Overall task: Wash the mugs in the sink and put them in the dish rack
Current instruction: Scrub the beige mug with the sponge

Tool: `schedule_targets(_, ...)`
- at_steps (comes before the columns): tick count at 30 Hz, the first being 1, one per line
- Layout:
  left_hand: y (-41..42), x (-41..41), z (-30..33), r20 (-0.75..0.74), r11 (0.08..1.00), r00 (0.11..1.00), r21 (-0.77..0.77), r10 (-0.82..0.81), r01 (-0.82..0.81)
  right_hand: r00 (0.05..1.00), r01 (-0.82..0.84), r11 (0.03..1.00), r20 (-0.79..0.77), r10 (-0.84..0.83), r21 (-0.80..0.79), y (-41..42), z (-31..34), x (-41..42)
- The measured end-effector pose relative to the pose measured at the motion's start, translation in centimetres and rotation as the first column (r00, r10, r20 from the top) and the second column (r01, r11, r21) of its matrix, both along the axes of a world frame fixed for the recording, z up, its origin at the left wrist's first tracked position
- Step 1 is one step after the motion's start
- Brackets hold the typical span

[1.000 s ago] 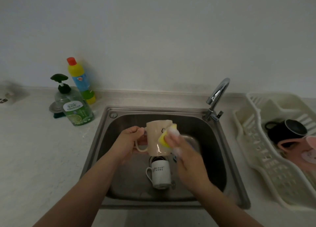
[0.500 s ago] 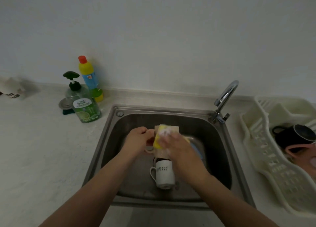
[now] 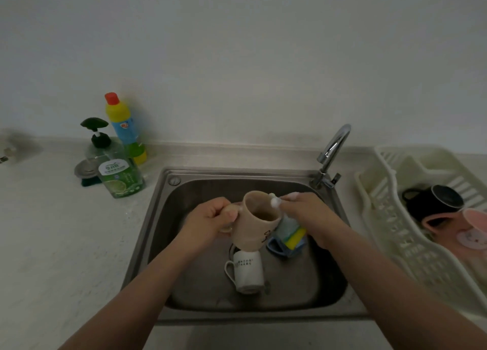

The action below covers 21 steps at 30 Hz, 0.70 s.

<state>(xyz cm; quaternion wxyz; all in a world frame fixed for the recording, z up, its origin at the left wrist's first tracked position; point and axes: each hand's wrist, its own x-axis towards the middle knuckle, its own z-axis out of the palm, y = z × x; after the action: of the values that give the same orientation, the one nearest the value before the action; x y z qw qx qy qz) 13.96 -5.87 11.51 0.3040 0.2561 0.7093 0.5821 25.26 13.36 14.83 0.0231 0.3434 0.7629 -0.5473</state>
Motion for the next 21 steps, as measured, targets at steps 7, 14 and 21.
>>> schedule_targets(7,0.5,0.6,0.2,-0.133,0.997,0.989,-0.036,-0.067,0.063,0.99,-0.13,0.887,0.1,0.095,0.442,-0.4,0.0,-0.2)
schedule_targets(14,1.1,3.0,0.7,0.248,0.971,0.939,-0.049,0.237,-0.232,0.999,0.022,0.832,-0.036,-0.002,0.554,-1.1,-1.2,0.1)
schedule_targets(21,2.2,1.9,1.4,0.797,0.947,0.556,-0.058,0.235,-0.317,0.978,0.09,0.735,-0.199,0.062,0.672,-2.2,-2.9,1.3)
